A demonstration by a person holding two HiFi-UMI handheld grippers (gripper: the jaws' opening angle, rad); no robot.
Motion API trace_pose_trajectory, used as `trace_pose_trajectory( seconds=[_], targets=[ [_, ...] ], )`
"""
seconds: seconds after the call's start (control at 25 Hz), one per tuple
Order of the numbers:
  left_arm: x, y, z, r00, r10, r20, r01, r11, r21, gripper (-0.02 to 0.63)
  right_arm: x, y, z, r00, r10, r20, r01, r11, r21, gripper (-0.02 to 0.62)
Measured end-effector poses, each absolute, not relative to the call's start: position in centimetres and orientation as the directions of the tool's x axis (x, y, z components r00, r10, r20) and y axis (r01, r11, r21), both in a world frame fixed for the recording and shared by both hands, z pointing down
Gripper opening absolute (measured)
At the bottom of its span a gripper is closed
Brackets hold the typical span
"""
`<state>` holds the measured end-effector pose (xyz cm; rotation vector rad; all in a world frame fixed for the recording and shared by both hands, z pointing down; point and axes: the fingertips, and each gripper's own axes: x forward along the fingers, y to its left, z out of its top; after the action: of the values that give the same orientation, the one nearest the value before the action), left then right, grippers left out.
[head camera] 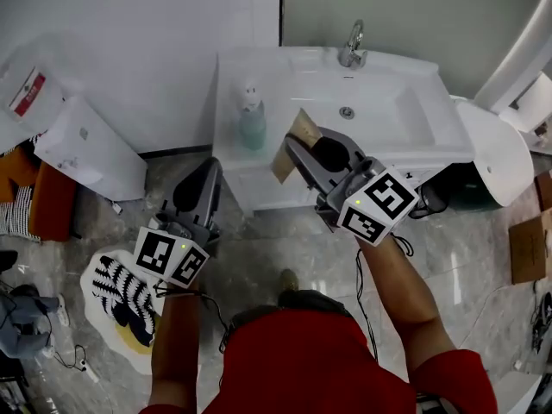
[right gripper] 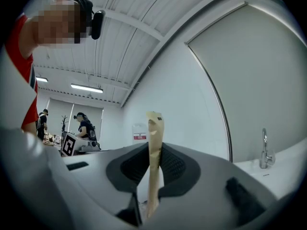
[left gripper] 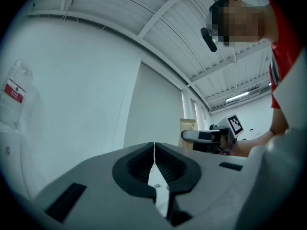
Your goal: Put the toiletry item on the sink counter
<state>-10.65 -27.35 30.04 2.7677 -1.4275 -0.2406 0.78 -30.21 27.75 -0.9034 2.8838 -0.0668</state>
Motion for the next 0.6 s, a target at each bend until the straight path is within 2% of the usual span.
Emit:
trace_pose_trajectory(
  seconds=[0.6],
  targets=[
    [-10.4,-37.3,31.4,0.553,-0.828,-0.092,-0.823,-0.56,0.089,0.023,-2.8,-42.8,28.4,-0.809,-0.573,-0.126,-0.566,0.819,-0.095,0.064]
  ],
)
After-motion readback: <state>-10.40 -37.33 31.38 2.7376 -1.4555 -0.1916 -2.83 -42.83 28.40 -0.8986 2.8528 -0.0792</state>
